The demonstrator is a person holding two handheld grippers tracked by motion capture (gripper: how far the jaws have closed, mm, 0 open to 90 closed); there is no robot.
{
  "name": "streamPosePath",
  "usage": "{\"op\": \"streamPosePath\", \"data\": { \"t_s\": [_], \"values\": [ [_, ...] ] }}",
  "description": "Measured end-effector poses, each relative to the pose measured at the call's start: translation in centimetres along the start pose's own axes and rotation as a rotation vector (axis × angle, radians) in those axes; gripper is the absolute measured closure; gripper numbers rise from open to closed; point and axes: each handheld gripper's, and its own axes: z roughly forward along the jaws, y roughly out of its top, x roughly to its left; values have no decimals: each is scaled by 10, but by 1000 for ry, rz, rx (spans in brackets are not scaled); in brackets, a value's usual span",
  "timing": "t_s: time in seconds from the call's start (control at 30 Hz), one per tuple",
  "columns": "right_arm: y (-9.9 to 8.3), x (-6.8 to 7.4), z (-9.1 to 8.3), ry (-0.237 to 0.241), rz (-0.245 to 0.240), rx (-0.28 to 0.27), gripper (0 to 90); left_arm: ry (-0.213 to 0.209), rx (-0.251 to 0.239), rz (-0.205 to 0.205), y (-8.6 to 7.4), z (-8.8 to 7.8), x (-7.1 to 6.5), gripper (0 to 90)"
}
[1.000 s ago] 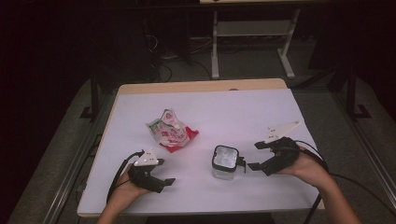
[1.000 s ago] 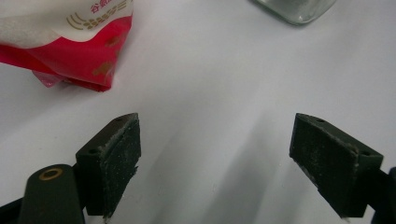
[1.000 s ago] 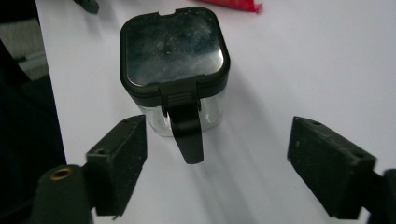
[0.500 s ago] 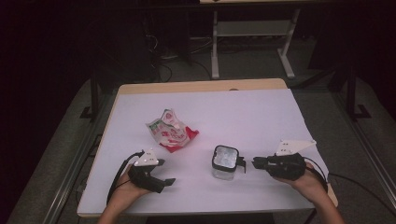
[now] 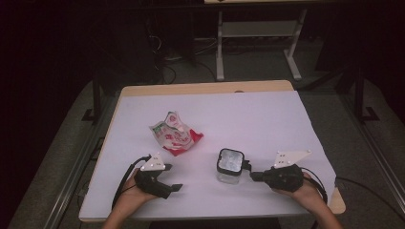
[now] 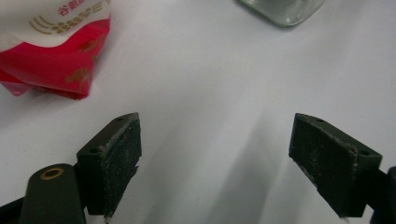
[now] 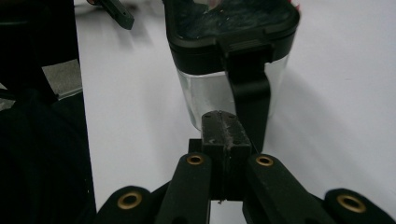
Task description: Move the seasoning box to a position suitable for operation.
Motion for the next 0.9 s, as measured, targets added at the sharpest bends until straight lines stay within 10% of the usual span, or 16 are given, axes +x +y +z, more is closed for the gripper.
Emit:
{"op": "streamPosePath", "data": {
  "t_s": [0.9],
  "values": [
    [2,-23,10,-76,16,-9,899,-27,-32,17,4,2,-5,165]
  ]
}}
